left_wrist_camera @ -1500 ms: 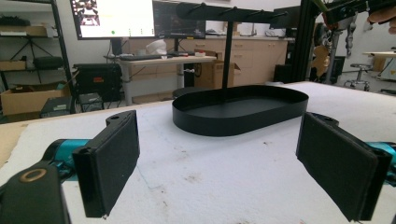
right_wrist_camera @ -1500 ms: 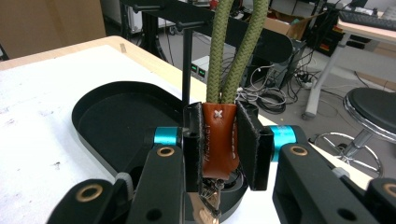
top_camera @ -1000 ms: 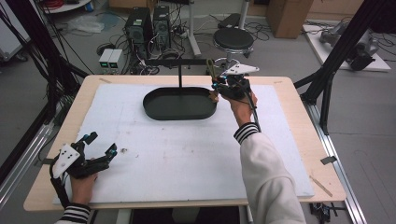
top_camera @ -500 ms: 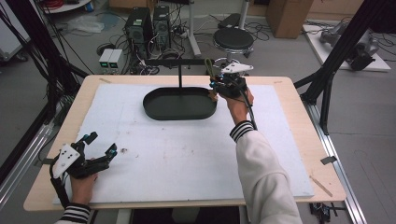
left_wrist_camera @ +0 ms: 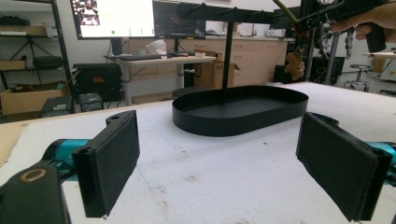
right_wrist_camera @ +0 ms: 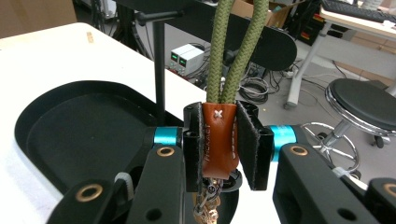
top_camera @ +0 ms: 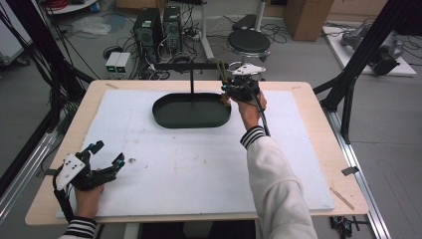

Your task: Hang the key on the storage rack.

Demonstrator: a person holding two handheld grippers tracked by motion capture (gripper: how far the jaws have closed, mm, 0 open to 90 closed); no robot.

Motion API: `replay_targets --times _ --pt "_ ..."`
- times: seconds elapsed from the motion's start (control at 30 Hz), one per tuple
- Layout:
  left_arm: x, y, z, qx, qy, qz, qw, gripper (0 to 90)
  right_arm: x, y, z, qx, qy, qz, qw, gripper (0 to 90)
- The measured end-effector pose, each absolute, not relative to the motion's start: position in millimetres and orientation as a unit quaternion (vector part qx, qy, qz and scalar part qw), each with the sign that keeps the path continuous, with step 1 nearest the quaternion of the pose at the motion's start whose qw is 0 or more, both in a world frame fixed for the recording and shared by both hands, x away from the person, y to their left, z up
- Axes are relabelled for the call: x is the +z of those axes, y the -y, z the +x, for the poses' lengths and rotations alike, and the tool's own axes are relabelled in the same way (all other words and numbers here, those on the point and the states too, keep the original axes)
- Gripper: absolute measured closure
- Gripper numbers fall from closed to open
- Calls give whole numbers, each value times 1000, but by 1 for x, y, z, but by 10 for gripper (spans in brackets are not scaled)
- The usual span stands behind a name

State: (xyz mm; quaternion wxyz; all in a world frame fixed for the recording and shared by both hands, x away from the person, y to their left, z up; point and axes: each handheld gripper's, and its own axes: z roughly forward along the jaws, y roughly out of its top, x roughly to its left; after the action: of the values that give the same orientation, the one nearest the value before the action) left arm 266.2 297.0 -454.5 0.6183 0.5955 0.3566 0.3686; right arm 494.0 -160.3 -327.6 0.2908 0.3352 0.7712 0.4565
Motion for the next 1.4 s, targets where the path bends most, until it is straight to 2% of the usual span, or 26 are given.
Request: replay_targets --times 1.4 --pt "-454 -297 266 368 -357 595 619 139 -348 157 512 439 -770 368 281 731"
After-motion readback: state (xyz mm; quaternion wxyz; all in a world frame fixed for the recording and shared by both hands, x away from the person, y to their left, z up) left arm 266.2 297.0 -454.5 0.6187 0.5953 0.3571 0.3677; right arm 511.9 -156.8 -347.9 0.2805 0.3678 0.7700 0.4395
